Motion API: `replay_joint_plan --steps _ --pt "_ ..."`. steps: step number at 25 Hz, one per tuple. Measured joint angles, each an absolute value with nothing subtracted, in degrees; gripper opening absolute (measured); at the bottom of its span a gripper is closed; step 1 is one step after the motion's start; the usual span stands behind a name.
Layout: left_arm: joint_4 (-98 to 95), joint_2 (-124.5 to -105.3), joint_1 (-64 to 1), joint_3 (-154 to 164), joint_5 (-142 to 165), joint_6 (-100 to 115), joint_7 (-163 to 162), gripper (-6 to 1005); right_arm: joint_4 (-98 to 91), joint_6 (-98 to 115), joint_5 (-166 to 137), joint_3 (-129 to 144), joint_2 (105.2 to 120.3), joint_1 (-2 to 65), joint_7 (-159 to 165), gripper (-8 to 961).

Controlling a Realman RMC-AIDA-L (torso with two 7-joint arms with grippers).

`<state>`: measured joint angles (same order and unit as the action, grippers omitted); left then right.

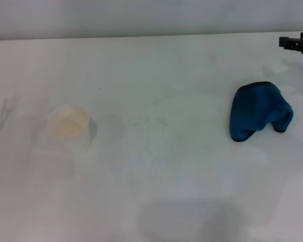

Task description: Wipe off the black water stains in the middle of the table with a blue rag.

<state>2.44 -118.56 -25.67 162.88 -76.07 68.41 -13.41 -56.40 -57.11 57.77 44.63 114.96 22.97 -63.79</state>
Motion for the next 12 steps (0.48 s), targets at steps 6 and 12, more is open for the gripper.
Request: replay_joint_plan --steps 6,12 --pt "2.46 -118.76 -26.32 162.86 -76.88 66.14 -13.64 864 -44.68 -56.47 75.44 37.31 114.85 20.82 -85.47 703" --pt "2.00 -118.88 -26.75 162.85 -78.36 64.77 -13.74 863 -31.12 -56.33 88.20 31.40 115.01 20.79 -108.78 703"
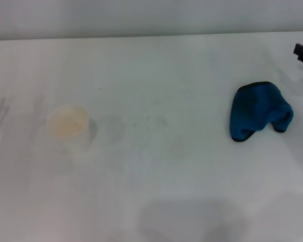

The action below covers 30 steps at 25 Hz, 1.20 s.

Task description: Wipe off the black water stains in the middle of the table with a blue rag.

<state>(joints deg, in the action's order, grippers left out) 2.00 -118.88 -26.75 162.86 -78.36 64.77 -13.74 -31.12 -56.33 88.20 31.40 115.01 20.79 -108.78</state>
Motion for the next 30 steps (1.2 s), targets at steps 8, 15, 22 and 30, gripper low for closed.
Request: replay_joint_plan --steps 8,15,22,30 --pt "1.87 -119.00 -26.59 162.87 -79.65 64.38 -13.72 863 -18.32 -58.10 107.07 28.89 115.12 20.37 -131.61 703" --pt "1.84 -119.09 -25.86 162.95 -79.86 64.38 -13.45 863 -13.46 -58.97 115.14 28.76 115.19 19.55 -139.87 703" --pt "2.07 -118.95 -26.12 162.95 -79.90 64.39 -13.44 863 -9.42 -63.76 119.05 25.38 115.31 18.56 -147.81 703" --pt "2.28 -118.91 -26.42 162.95 -80.89 63.68 -12.93 864 -6.79 -66.82 119.22 21.32 115.32 18.48 -153.20 703"
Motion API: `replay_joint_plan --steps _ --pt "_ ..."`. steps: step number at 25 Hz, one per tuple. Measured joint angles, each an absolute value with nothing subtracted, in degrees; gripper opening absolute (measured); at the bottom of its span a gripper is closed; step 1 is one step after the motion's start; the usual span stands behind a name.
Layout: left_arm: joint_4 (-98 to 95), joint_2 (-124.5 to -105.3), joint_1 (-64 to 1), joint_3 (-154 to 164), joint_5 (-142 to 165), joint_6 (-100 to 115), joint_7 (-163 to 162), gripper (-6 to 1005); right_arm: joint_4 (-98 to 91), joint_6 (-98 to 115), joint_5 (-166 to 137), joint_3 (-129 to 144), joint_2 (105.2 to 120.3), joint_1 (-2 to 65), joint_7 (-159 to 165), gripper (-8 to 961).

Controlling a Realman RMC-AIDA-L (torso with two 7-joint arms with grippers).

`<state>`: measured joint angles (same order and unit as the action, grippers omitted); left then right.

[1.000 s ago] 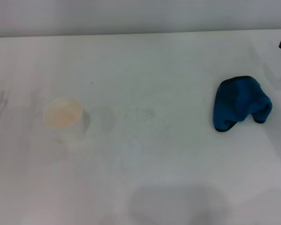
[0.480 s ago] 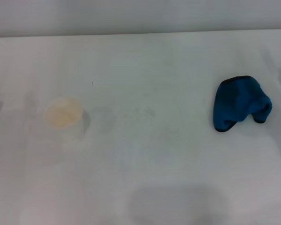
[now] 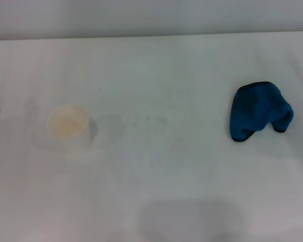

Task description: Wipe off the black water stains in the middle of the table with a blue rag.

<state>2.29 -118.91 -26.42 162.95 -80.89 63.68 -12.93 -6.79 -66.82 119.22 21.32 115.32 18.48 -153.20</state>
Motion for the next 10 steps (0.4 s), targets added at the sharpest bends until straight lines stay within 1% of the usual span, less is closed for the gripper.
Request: replay_joint_plan --steps 10 --pt "1.19 -119.00 -26.95 162.95 -83.94 62.37 -9.15 864 -6.78 -69.40 119.26 21.26 115.32 17.85 -153.29 703"
